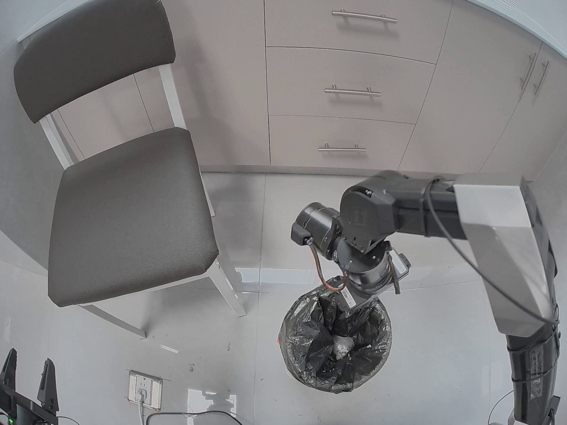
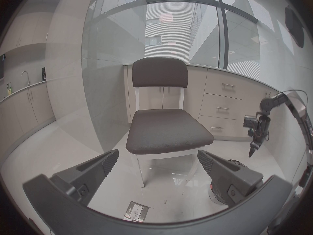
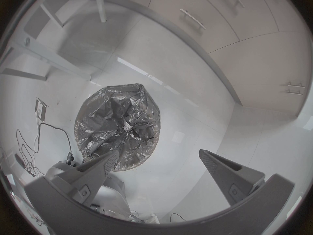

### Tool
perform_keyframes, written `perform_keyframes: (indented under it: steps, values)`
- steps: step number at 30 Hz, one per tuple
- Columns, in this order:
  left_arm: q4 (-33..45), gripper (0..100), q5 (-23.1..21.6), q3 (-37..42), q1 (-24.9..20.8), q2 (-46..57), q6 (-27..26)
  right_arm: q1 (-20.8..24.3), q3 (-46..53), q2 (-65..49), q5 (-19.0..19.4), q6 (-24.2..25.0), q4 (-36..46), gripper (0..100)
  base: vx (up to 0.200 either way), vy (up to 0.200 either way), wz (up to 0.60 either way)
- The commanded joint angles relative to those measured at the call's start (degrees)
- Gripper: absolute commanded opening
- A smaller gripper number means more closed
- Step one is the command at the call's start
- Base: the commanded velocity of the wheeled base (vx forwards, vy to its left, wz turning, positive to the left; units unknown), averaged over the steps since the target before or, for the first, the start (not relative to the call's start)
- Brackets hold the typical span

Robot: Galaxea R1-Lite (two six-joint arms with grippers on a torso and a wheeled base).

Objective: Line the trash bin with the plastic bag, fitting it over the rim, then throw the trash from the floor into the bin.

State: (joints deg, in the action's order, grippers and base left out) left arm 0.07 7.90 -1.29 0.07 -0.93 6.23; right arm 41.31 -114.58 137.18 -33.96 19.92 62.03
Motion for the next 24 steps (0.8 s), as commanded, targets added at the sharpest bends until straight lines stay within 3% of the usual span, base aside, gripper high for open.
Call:
perform_keyframes:
  steps: [1, 5, 9, 14, 15, 16, 20, 23, 24]
  values:
    - [0.1, 100, -0.4, 0.0, 0.0, 0.9, -0.7, -1.1, 0.0, -7.2, -0.3, 0.3, 1.3, 100, 0.000, 0.000, 0.00]
    - [0.0, 100, -2.9, 0.2, 0.0, 0.9, -3.1, -1.1, 0.0, -11.7, -0.7, -0.5, 1.4, 100, 0.000, 0.000, 0.00]
    - [0.0, 100, -8.4, 1.3, -0.1, 0.9, -6.2, -0.6, 0.0, -18.1, -3.0, -2.3, 2.4, 100, 0.000, 0.000, 0.00]
    - [-0.2, 100, -9.0, 1.3, -0.1, 0.9, -6.8, -0.4, 0.0, -25.3, -4.7, -5.8, 3.3, 100, 0.000, 0.000, 0.00]
    - [-0.2, 100, -9.0, 1.3, -0.1, 0.9, -6.6, 0.4, 0.0, -33.7, -6.1, -10.5, 3.5, 100, 0.000, 0.000, 0.00]
    - [-0.2, 100, -9.0, 1.3, -0.1, 0.9, -6.6, 0.4, 0.0, -33.7, -6.1, -10.5, 3.5, 100, 0.000, 0.000, 0.00]
    - [-0.2, 100, -8.8, 1.3, -0.1, 0.9, -6.1, 0.4, 0.0, -46.4, -11.2, -22.6, 4.5, 100, 0.000, 0.000, 0.00]
    - [-0.2, 100, -8.5, 1.3, -0.1, 0.9, -5.6, -1.4, 0.0, -52.0, -14.0, -29.0, 4.4, 100, 0.000, 0.000, 0.00]
    - [-0.2, 100, -8.1, 1.3, -0.1, 0.9, -5.4, -4.4, 0.0, -55.4, -13.9, -31.3, 4.6, 100, 0.000, 0.000, 0.00]
